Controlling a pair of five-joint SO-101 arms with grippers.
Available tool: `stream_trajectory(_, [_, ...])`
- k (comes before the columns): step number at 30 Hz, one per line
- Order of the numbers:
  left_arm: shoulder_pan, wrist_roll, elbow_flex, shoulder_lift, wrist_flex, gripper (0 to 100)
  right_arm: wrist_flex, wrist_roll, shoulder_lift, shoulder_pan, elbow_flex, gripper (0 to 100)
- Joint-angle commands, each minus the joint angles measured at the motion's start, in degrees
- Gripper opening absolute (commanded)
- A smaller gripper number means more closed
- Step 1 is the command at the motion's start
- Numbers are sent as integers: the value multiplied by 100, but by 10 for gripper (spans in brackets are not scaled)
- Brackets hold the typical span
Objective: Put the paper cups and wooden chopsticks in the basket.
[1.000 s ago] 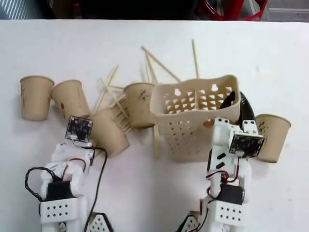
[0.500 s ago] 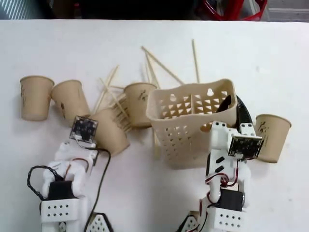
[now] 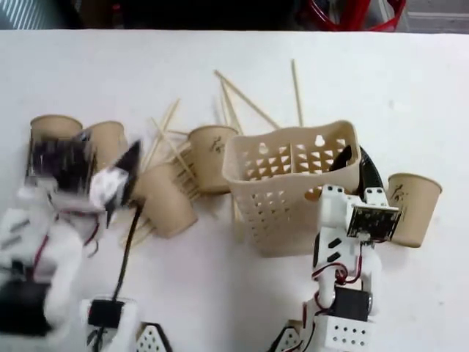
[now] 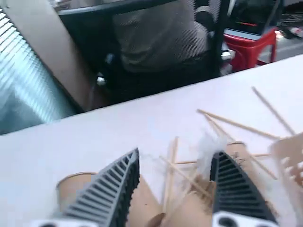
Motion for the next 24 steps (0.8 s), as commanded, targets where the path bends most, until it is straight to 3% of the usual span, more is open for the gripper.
stream_trajectory(1, [1349,941,-3305,2738,1371,260,57,35,48,-110,9,16])
stream_trajectory(5, [2202,1257,-5336,4637,2514,260,40,35,48,-110,9,16])
stream_trajectory(9, [2229,1248,-6426,6281,3033,263,40,35,48,-110,9,16])
stream_trajectory(17, [2114,1029,-6523,7538,3051,262,40,35,48,-110,9,16])
stream_trajectory(24, [2141,633,-5521,7855,2901,260,48,35,48,-110,9,16])
